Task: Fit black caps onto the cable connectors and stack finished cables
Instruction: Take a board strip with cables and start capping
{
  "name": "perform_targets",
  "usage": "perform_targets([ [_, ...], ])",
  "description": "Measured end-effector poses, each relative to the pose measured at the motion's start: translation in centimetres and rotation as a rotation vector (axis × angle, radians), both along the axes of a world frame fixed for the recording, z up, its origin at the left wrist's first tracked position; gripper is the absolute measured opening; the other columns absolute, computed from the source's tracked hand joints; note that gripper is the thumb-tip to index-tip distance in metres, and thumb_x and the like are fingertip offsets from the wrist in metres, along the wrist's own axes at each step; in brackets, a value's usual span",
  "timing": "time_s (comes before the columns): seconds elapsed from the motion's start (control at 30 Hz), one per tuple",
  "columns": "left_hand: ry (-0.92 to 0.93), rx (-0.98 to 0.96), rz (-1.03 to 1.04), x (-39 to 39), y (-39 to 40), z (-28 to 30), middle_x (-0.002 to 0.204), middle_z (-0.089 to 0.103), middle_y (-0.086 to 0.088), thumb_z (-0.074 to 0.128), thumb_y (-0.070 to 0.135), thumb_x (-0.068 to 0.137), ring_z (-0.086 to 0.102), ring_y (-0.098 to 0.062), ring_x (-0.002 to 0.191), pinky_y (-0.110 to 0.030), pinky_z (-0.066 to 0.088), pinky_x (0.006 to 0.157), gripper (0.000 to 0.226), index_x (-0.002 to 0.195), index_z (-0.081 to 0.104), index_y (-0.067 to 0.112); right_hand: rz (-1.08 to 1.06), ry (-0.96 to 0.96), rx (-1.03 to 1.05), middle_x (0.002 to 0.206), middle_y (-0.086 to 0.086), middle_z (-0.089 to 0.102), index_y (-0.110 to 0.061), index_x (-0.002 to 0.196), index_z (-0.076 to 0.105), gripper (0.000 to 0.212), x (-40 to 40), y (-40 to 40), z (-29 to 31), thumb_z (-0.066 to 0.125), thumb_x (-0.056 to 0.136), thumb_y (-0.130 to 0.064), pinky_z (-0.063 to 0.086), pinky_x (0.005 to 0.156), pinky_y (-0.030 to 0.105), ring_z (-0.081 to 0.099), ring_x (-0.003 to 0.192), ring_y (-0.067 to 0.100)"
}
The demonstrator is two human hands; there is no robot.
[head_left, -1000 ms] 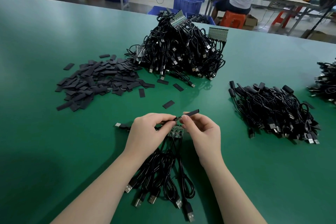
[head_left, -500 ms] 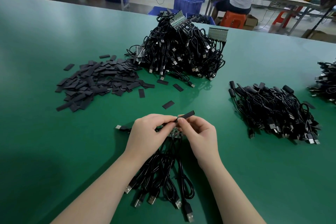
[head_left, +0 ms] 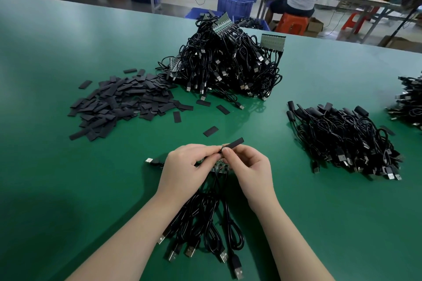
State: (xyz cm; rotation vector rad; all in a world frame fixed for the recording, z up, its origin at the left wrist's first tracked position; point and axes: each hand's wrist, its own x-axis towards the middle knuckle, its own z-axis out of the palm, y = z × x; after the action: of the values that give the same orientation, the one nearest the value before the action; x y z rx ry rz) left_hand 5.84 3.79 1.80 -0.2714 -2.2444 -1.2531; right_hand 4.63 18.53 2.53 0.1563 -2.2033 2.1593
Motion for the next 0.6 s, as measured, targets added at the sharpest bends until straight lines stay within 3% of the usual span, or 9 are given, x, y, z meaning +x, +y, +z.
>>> perform_targets([
  [0.13,-0.063,0.118,-0.016,0.04,0.32,-0.11,0.092,0.072,0.024,0.076,0.012,0.083,0.066,0.005,0.091,-0.011,0.050,0.079,0.021,0.097,0.078,0.028,-0.042,0.077,0.001,0.081,-0.004,0.074,-0.027,0.086,0.074,0.018,0.17,-0.19,-0.01,0.070,0.090,-0.011,0.052,0.069,0.016,0.065,0.073,0.005],
  [0.4,-0.084,0.133,-0.043,0.04,0.17,-0.02,0.093,0.073,0.021,0.075,0.012,0.083,0.067,0.002,0.092,-0.014,0.051,0.080,0.023,0.098,0.078,0.029,-0.002,0.050,0.020,0.087,-0.004,0.076,-0.028,0.085,0.077,0.016,0.01,0.08,0.16,0.070,0.091,-0.014,0.053,0.073,0.017,0.068,0.080,0.006],
  [0.6,-0.020,0.014,-0.031,0.06,-0.06,0.10,0.094,0.071,0.022,0.070,0.021,0.084,0.066,0.005,0.091,-0.019,0.053,0.081,0.020,0.103,0.077,0.025,0.025,0.027,0.067,0.065,-0.006,0.060,-0.020,0.077,0.071,0.014,-0.16,0.21,-0.22,0.071,0.090,-0.022,0.042,0.060,0.018,0.050,0.062,0.007],
])
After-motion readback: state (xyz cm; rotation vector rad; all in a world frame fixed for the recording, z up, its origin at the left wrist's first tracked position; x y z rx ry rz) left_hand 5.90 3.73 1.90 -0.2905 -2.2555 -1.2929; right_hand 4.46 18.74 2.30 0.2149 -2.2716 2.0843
